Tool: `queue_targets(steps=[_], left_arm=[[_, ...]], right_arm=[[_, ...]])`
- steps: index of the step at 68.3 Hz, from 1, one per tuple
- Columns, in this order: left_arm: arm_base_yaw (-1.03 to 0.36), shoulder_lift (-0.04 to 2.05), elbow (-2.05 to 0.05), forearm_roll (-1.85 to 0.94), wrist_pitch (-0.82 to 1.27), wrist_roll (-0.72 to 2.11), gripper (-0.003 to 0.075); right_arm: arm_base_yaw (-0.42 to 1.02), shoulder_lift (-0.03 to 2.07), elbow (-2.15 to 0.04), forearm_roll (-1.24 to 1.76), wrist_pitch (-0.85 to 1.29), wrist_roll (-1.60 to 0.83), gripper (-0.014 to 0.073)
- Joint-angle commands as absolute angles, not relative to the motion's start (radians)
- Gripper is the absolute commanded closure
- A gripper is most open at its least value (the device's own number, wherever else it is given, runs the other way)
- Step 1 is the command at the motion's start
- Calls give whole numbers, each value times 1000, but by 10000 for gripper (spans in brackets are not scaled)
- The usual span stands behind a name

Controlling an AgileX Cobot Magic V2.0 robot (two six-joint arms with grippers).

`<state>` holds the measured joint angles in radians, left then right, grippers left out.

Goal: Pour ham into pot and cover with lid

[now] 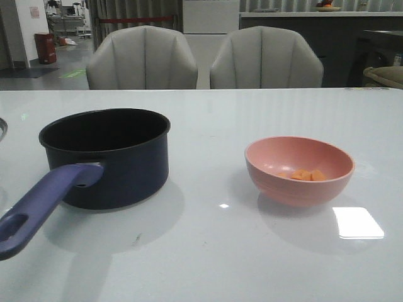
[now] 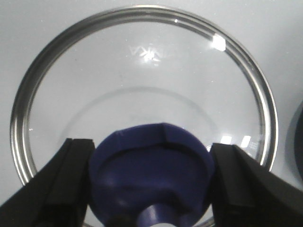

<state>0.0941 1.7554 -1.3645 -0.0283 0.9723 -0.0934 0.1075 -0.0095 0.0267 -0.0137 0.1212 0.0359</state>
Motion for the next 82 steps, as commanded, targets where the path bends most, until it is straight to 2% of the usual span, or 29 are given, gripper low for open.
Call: queue_targets(steps=[1, 28, 33, 37, 43, 48, 54, 82], left_arm=[[98, 1714, -1336, -41, 851, -88, 517], [98, 1851, -1311, -39, 862, -88, 510], [98, 1861, -1311, -39, 862, -88, 489], [98, 1865, -1311, -39, 862, -88, 436], [98, 1869, -1311, -39, 862, -88, 311], [98, 1871, -1311, -39, 862, -88, 173], [89, 1871, -1312, -28, 877, -88, 97], [55, 1818, -1333, 0, 871, -88, 94]], right_arm=[[103, -31, 22, -22, 41, 30, 444], [103, -31, 22, -22, 41, 30, 444], [103, -31, 22, -22, 41, 30, 444], [103, -31, 22, -22, 41, 30, 444], [103, -31, 22, -22, 41, 30, 444], [103, -31, 22, -22, 41, 30, 444], [103, -31, 22, -22, 41, 30, 444], [103, -31, 22, -22, 41, 30, 444]])
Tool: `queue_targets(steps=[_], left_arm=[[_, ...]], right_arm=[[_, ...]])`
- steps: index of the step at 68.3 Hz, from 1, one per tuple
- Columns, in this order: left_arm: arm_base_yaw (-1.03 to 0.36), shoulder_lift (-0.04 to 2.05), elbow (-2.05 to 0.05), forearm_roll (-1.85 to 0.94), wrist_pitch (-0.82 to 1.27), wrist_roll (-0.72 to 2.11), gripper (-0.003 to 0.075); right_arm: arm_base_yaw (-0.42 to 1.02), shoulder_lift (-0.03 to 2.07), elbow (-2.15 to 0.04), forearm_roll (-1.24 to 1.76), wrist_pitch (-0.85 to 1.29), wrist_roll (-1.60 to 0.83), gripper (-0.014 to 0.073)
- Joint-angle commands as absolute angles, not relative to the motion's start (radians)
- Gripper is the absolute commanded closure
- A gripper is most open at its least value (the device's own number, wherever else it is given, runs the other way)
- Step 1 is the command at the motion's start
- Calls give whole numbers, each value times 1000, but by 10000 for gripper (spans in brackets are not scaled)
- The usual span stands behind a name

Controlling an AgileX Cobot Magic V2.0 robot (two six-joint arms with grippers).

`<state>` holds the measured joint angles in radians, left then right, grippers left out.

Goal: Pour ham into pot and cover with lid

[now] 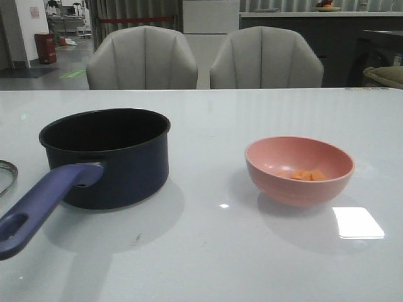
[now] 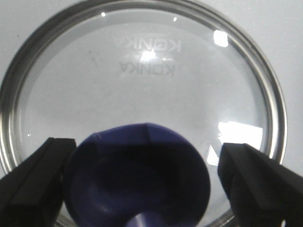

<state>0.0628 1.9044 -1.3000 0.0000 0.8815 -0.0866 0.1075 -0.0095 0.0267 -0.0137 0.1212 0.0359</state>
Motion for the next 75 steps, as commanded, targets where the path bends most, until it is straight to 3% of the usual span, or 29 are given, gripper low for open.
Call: queue_targets(steps=[1, 28, 45, 75], left_arm=[[55, 1812, -1333, 0, 871, -88, 94], [51, 1549, -1290, 27, 849, -88, 95], [34, 1212, -1101, 0, 673, -88, 95], [-171, 540, -698, 0, 414, -88, 95]], right_arm=[[103, -31, 22, -22, 41, 30, 444], [103, -30, 22, -22, 41, 30, 444], [103, -30, 22, -22, 41, 30, 444], [103, -30, 22, -22, 41, 30, 444]])
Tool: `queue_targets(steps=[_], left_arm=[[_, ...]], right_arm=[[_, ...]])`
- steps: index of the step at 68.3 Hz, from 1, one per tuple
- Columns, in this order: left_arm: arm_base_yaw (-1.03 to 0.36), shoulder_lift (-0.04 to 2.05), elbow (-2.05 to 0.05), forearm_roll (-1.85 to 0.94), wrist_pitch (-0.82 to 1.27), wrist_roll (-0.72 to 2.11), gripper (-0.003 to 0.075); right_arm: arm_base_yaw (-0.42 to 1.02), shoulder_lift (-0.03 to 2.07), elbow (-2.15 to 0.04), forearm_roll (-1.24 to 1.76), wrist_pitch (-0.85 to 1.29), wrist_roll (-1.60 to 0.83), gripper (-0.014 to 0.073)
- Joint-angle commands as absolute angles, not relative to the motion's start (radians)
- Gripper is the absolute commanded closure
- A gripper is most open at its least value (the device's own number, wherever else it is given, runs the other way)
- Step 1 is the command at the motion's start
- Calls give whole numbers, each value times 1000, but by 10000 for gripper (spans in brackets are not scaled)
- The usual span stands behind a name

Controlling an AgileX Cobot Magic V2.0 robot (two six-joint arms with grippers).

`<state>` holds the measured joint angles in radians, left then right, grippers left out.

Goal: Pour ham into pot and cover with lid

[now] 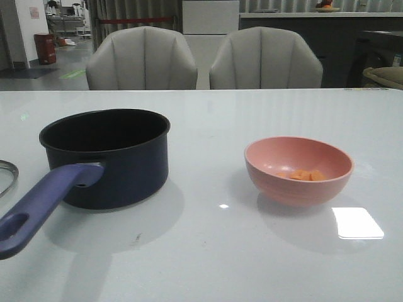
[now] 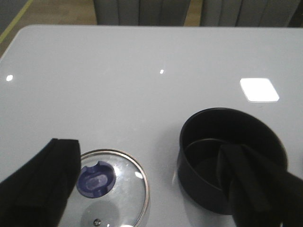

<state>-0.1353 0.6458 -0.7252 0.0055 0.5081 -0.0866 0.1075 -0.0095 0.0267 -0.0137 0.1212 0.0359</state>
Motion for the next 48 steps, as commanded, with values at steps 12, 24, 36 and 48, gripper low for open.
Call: queue_targets(steps=[12, 24, 36, 48], left_arm=[[-234, 270, -553, -5, 424, -88, 95], [-271, 80, -455, 0, 414, -88, 95], [-334, 0, -409, 5, 414, -88, 95], [-371, 0, -392, 10, 410, -88, 95]], right_arm=[[103, -30, 22, -22, 41, 30, 444], [103, -30, 22, -22, 41, 30, 444], [103, -30, 22, -22, 38, 30, 444], [104, -29, 11, -18, -109, 33, 444]])
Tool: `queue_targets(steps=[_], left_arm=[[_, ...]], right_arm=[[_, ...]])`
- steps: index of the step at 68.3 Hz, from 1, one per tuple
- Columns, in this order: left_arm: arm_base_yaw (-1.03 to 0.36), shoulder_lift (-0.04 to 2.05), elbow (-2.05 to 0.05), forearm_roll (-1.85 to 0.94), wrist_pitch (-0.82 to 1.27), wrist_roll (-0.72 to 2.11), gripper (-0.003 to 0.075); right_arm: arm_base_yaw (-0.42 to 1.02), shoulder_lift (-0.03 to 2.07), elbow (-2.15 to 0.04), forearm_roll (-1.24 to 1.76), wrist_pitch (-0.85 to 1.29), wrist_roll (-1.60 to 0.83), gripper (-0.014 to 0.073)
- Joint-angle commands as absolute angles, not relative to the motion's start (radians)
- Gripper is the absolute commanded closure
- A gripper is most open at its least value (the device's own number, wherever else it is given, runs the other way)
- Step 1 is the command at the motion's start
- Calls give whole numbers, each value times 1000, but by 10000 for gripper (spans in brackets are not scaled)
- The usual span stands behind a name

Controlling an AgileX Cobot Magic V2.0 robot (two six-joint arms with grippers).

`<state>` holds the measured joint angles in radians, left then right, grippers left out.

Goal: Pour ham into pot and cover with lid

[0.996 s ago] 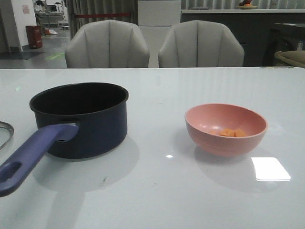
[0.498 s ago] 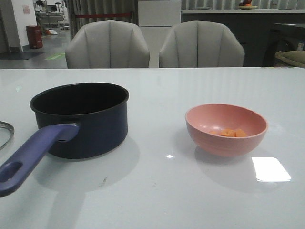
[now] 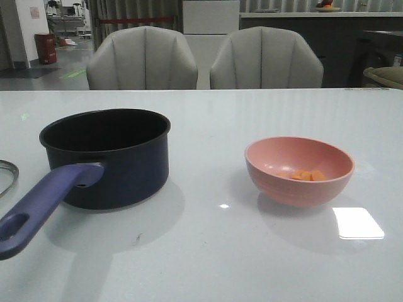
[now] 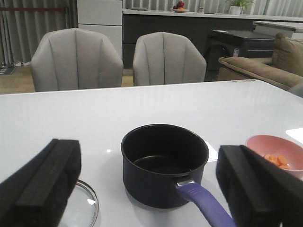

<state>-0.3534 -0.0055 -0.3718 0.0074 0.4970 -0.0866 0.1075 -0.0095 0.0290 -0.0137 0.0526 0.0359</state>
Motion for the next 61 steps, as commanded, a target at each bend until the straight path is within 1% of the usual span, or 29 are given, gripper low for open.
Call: queue_targets(steps=[1, 9, 18, 25, 45, 50, 53, 58, 61], left_arm=[[-371, 0, -392, 10, 410, -88, 95], [-371, 0, -392, 10, 410, -88, 95], [-371, 0, -392, 10, 404, -88, 95], [-371, 0, -392, 12, 404, -88, 95], [-371, 0, -392, 12, 399, -88, 95], [-371, 0, -392, 12, 399, -88, 95], [-371, 0, -392, 12, 399, -88, 95], [-371, 0, -392, 12, 399, -88, 95], [-371, 0, -392, 12, 399, -88, 95]], right_arm=[[106, -29, 3, -18, -105, 32, 444], [109, 26, -109, -19, 19, 32, 444], [109, 187, -279, -22, 177, 32, 444], [109, 290, -358, -22, 290, 32, 444], [109, 469, -378, 24, 263, 32, 437], [110, 546, -404, 30, 274, 32, 376], [115, 590, -424, 30, 278, 32, 313], [136, 683, -469, 34, 283, 32, 181], [147, 726, -488, 39, 280, 32, 141]])
